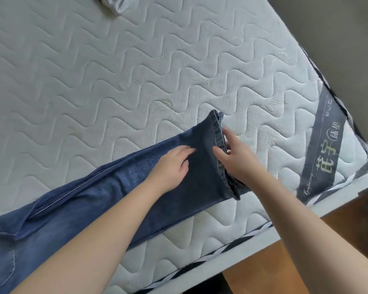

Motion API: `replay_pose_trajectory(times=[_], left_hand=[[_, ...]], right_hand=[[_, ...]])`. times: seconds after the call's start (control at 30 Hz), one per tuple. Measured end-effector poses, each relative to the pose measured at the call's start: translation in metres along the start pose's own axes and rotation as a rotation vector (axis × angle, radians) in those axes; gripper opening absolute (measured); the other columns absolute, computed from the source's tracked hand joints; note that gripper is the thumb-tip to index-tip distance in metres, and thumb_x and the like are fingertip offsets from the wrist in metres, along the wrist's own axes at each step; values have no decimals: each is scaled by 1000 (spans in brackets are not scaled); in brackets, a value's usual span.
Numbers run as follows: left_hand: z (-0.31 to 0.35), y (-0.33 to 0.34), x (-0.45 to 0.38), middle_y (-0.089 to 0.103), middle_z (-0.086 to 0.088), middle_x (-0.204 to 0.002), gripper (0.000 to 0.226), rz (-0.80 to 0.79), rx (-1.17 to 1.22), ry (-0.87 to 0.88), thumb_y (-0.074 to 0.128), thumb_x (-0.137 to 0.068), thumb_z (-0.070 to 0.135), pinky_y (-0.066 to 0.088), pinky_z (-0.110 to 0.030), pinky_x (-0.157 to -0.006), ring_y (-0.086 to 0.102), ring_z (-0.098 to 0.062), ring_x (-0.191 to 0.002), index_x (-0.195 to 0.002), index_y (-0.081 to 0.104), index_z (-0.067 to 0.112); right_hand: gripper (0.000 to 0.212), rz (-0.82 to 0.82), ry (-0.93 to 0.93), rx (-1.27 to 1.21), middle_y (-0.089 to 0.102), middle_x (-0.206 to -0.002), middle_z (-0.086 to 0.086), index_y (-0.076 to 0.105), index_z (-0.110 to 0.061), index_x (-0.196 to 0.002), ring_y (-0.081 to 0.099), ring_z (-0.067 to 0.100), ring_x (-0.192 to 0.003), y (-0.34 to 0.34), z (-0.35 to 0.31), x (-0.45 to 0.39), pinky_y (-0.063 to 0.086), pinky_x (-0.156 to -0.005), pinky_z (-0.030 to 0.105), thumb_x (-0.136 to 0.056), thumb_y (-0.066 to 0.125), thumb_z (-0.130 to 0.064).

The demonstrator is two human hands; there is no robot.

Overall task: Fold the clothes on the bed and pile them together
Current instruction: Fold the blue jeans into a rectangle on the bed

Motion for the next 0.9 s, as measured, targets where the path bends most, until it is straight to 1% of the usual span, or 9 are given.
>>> replay_pose_trajectory(times=[0.07, 0.13, 0.23, 0.37, 0.5, 0.6, 0.73, 0.83, 0.9], left_hand=[[-10, -27, 17, 54, -2, -139, 44, 111, 55, -22, 44, -94, -1, 32, -28, -112, 48, -19, -129, -135, 56, 11], [-26, -57, 40, 58, -5, -133, 49, 200, 53, -33, 41, -87, -9, 37, -34, -110, 52, -23, -123, -130, 59, 8], [-71, -97, 88, 58, -9, -133, 52, 306, -108, -95, 43, -84, -10, 39, -42, -107, 53, -29, -122, -131, 58, 7], [-159, -132, 167, 48, -13, -145, 47, 383, -335, -343, 51, -93, 1, 33, -45, -110, 44, -32, -133, -140, 50, 4], [-234, -134, 241, 38, -11, -154, 53, 328, -417, -629, 48, -99, 25, 21, -47, -116, 31, -29, -144, -148, 38, 7], [-264, -125, 281, 30, -5, -159, 56, 277, -441, -720, 37, -102, 37, 16, -45, -119, 23, -23, -148, -152, 31, 13], [-276, -118, 315, 26, -7, -161, 53, 219, -505, -651, 33, -103, 40, 17, -48, -120, 22, -26, -148, -153, 31, 23], [-273, -113, 334, 27, -11, -160, 56, 170, -570, -546, 28, -100, 42, 25, -50, -117, 27, -31, -146, -151, 36, 22], [-278, -104, 345, 18, -9, -163, 58, 102, -570, -544, 22, -100, 43, 21, -47, -119, 19, -28, -149, -154, 30, 23]], right_hand=[[54, -25, -40, -27, 67, -85, -14, 32, -52, -136, 61, 2, -72, 17, -24, 14, 48, -67, 19, -90, 53, -34], [56, -39, -68, -26, 67, -84, -10, 29, -56, -137, 62, 7, -68, 36, -46, 27, 50, -66, 26, -90, 52, -34], [56, -74, -117, 3, 62, -67, -18, 28, -57, -137, 57, -2, -59, 70, -77, 42, 39, -52, 11, -92, 52, -36], [57, -133, -132, 39, 51, -50, -15, 25, -56, -140, 48, 4, -47, 121, -107, 56, 36, -48, 19, -93, 51, -37], [57, -193, -152, 69, 52, -50, -21, 25, -55, -141, 50, 2, -49, 174, -136, 71, 36, -49, 18, -94, 50, -35], [57, -238, -163, 65, 55, -55, -12, 25, -54, -141, 49, 3, -49, 213, -156, 83, 39, -52, 26, -94, 51, -35], [58, -299, -198, 118, 61, -69, -4, 22, -51, -143, 51, 3, -51, 264, -183, 100, 43, -52, 28, -95, 50, -36], [59, -321, -200, 144, 58, -66, -8, 21, -52, -144, 51, 6, -51, 301, -200, 109, 42, -51, 27, -95, 50, -38], [60, -329, -212, 162, 56, -65, -10, 19, -51, -144, 50, 6, -53, 326, -210, 114, 39, -51, 26, -94, 49, -39]])
Point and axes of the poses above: each hand's wrist, its own x-axis away from the middle knuckle, its own y-axis out of the palm, z = x × y, the point moved 8 cm from there along -x, towards the middle knuckle
